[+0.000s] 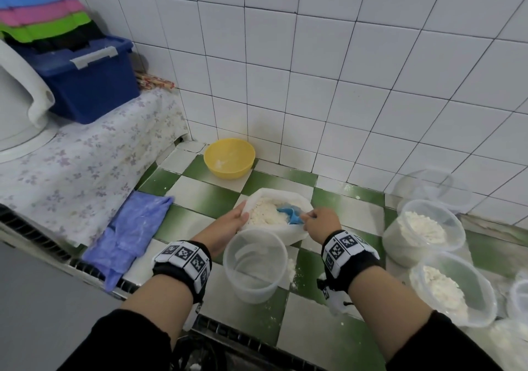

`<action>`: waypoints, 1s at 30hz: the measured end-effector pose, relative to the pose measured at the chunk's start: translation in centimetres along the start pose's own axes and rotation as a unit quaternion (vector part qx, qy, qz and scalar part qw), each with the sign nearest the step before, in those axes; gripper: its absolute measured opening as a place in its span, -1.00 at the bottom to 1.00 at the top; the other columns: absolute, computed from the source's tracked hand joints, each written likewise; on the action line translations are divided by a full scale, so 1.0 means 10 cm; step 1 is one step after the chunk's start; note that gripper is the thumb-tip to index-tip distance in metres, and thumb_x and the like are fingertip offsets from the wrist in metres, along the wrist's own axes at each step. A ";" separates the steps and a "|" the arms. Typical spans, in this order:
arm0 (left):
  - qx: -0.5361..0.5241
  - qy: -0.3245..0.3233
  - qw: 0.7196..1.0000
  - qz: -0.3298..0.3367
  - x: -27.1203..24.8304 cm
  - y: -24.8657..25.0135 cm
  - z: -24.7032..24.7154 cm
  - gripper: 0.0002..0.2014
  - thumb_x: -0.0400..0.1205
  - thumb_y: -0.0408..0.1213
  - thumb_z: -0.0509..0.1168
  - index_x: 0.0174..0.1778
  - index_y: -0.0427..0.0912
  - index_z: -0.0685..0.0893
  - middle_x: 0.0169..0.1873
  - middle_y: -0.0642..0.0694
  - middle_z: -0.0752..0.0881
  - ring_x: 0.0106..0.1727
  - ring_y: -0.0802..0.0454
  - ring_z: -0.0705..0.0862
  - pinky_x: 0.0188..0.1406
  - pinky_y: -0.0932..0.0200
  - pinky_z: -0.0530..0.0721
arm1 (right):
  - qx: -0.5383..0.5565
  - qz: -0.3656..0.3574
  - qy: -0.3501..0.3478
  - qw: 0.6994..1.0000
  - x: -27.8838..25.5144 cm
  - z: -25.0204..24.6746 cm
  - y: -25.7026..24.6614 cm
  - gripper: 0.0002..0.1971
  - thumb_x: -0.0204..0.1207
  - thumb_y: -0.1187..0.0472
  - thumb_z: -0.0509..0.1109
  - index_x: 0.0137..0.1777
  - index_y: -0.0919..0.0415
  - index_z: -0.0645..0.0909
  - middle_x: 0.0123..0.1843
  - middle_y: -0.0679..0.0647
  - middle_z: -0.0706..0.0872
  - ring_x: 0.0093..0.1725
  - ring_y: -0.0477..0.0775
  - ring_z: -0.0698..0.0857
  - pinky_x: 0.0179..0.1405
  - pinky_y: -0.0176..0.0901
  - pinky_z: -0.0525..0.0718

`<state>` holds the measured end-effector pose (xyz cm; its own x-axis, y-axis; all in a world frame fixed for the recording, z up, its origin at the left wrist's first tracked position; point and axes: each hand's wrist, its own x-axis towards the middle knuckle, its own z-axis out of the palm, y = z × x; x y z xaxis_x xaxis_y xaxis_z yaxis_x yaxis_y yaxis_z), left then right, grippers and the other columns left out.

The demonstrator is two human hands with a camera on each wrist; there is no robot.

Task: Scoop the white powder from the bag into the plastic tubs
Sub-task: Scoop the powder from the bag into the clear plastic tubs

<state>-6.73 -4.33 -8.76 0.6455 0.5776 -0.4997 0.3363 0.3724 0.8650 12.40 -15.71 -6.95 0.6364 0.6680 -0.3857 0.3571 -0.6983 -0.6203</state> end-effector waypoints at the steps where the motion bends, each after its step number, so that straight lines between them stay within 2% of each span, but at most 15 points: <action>1: -0.007 0.001 1.000 0.000 0.01 -0.02 -0.01 -0.50 0.81 -0.17 0.08 0.70 0.10 0.19 0.56 -0.08 0.43 0.48 -0.13 0.53 0.51 -0.22 0.48 | 0.006 0.002 0.000 1.000 0.00 0.00 0.01 -0.70 0.65 0.12 0.26 0.09 0.35 0.71 0.04 0.23 0.77 -0.06 0.08 0.64 0.05 -0.14 0.59; 3: -0.033 0.011 0.999 -0.003 0.03 -0.05 -0.03 -0.49 0.80 -0.20 0.10 0.69 0.08 0.21 0.60 -0.09 0.41 0.49 -0.12 0.52 0.54 -0.22 0.45 | 0.018 -0.001 0.005 1.000 0.00 -0.03 0.02 -0.69 0.65 0.13 0.27 0.10 0.36 0.71 0.04 0.23 0.77 -0.07 0.10 0.66 0.02 -0.13 0.59; 6: -0.084 0.035 0.996 -0.017 0.01 -0.04 -0.04 -0.51 0.81 -0.28 0.07 0.69 0.00 0.23 0.55 -0.16 0.47 0.46 -0.16 0.55 0.50 -0.22 0.48 | 0.052 -0.001 0.021 0.998 0.01 -0.10 0.02 -0.72 0.64 0.15 0.28 0.07 0.35 0.73 -0.05 0.19 0.77 -0.33 -0.04 0.57 -0.25 -0.23 0.54; 8: -0.094 0.037 0.995 -0.020 0.01 -0.04 -0.05 -0.53 0.82 -0.29 0.06 0.68 0.01 0.26 0.50 -0.16 0.53 0.43 -0.16 0.58 0.47 -0.22 0.51 | 0.079 0.005 0.021 0.997 0.01 -0.16 0.01 -0.74 0.64 0.16 0.29 0.06 0.35 0.72 -0.15 0.12 0.75 -0.43 -0.12 0.49 -0.41 -0.31 0.47; 11: -0.091 0.030 0.995 -0.019 -0.01 -0.04 -0.06 -0.58 0.81 -0.26 0.10 0.62 0.05 0.36 0.35 -0.07 0.66 0.34 -0.08 0.66 0.42 -0.18 0.57 | 0.108 0.007 0.013 0.994 0.02 -0.26 -0.03 -0.76 0.63 0.17 0.30 0.05 0.33 0.71 -0.32 0.01 0.69 -0.45 -0.11 0.46 -0.37 -0.31 0.48; 13: -0.102 0.035 0.994 -0.013 -0.03 -0.02 -0.07 -0.60 0.80 -0.28 0.11 0.57 0.06 0.37 0.19 0.01 0.72 0.22 -0.04 0.70 0.33 -0.11 0.62 | 0.130 0.012 0.002 0.991 0.02 -0.32 -0.04 -0.78 0.62 0.17 0.31 0.02 0.32 0.71 -0.33 0.02 0.69 -0.46 -0.08 0.44 -0.39 -0.27 0.49; 16: -0.094 0.031 0.995 -0.004 -0.07 0.01 -0.03 -0.75 0.80 -0.31 0.10 0.33 0.06 0.51 0.03 0.10 0.73 0.04 0.07 0.71 0.11 0.08 0.66 | 0.175 0.019 -0.027 0.984 0.00 -0.42 -0.04 -0.79 0.60 0.20 0.35 0.01 0.36 0.69 -0.33 0.10 0.70 -0.48 -0.05 0.40 -0.48 -0.26 0.43; 17: -0.092 0.031 0.995 -0.006 -0.08 0.02 -0.03 -0.79 0.80 -0.31 0.10 0.23 0.06 0.55 0.01 0.10 0.73 0.02 0.08 0.71 0.07 0.11 0.65 | 0.194 0.016 -0.037 0.980 -0.02 -0.47 -0.05 -0.80 0.59 0.21 0.36 0.02 0.37 0.69 -0.33 0.13 0.70 -0.48 -0.05 0.39 -0.50 -0.26 0.40; 19: -0.090 0.037 0.995 -0.013 -0.09 0.03 -0.03 -0.80 0.80 -0.31 0.11 0.15 0.08 0.56 0.00 0.10 0.74 0.01 0.07 0.71 0.06 0.11 0.66 | 0.227 0.002 -0.063 0.972 -0.07 -0.57 -0.07 -0.81 0.59 0.26 0.37 0.01 0.42 0.68 -0.31 0.19 0.69 -0.51 -0.06 0.36 -0.57 -0.30 0.35; 23: -0.092 0.041 0.995 -0.020 -0.10 0.03 -0.05 -0.81 0.79 -0.29 0.15 0.22 0.07 0.57 0.01 0.09 0.78 0.03 0.07 0.75 0.00 0.12 0.72 | 0.255 -0.034 -0.147 0.955 -0.22 -0.78 -0.12 -0.83 0.56 0.35 0.38 0.01 0.50 0.67 -0.31 0.27 0.67 -0.54 -0.08 0.34 -0.68 -0.38 0.31; 27: -0.095 0.052 0.994 -0.027 -0.12 0.02 -0.07 -0.62 0.80 -0.27 0.14 0.56 -0.13 0.43 0.11 0.02 0.76 0.11 0.01 0.75 0.09 0.04 0.73 | 0.207 -0.070 -0.223 0.950 -0.34 -0.84 -0.16 -0.83 0.54 0.33 0.39 -0.01 0.45 0.71 -0.41 0.16 0.69 -0.52 -0.07 0.33 -0.65 -0.37 0.28; 30: -0.102 0.059 0.993 -0.030 -0.13 0.02 -0.07 -0.60 0.80 -0.27 0.13 0.59 -0.16 0.40 0.10 -0.02 0.75 0.10 0.00 0.74 0.15 -0.04 0.71 | 0.160 -0.086 -0.261 0.948 -0.43 -0.76 -0.17 -0.83 0.56 0.30 0.38 0.00 0.40 0.74 -0.40 0.11 0.69 -0.52 -0.09 0.35 -0.63 -0.40 0.30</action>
<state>-7.96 -4.46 -7.99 0.5405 0.6261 -0.5620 0.2184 0.5407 0.8124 14.28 -19.38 0.99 0.1335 0.8593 -0.4937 0.1469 -0.5098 -0.8477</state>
